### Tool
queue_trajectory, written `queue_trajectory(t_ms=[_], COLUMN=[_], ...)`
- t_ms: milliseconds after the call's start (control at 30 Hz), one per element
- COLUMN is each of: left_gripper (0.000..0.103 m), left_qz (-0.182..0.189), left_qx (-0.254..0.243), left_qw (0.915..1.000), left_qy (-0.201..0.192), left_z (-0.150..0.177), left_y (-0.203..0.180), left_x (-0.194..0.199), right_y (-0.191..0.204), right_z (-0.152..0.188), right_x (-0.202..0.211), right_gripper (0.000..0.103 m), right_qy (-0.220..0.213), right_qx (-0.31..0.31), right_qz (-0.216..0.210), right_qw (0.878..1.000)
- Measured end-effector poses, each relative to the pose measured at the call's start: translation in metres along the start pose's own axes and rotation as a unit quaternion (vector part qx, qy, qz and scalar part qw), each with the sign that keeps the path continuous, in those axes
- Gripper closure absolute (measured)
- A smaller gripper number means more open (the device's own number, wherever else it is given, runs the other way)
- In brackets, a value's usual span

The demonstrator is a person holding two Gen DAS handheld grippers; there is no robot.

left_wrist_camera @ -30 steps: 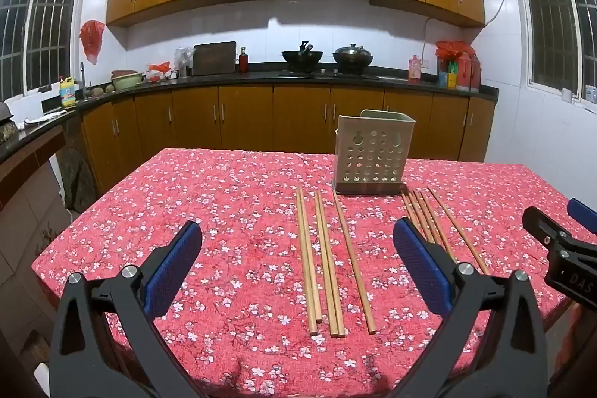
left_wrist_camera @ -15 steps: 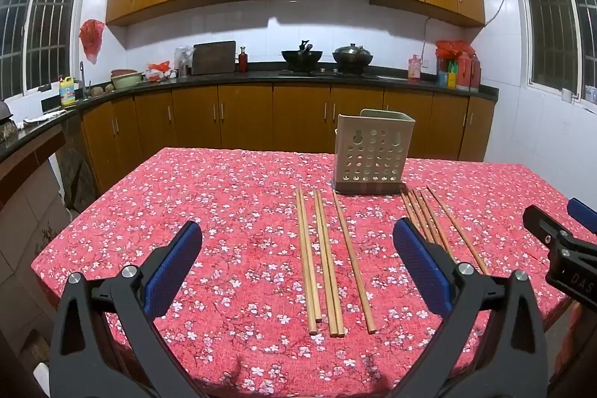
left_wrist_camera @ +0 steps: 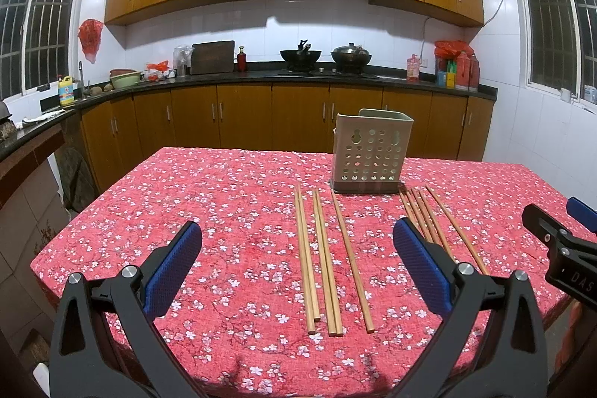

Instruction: Organize utensils

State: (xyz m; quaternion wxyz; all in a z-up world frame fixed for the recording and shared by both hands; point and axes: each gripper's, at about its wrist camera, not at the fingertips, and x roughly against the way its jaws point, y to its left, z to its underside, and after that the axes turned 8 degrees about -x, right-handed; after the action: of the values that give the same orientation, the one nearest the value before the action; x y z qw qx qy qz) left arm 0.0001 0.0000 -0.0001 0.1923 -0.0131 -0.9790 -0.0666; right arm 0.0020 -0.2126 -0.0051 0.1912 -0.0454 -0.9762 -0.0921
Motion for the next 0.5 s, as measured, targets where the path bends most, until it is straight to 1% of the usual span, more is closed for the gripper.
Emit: queue_trajectory(t_ms=[500], left_gripper=[0.002], left_qz=[0.0], left_qx=[0.0], left_qw=[1.0], left_qy=[0.001], left_z=[0.0], left_y=[-0.0002], left_x=[0.0001], right_y=[0.0004], right_z=[0.0009], right_x=[-0.0015], right_gripper=[0.004], right_qy=[0.0], right_qx=[0.0], right_qz=[0.0], right_qw=[1.0])
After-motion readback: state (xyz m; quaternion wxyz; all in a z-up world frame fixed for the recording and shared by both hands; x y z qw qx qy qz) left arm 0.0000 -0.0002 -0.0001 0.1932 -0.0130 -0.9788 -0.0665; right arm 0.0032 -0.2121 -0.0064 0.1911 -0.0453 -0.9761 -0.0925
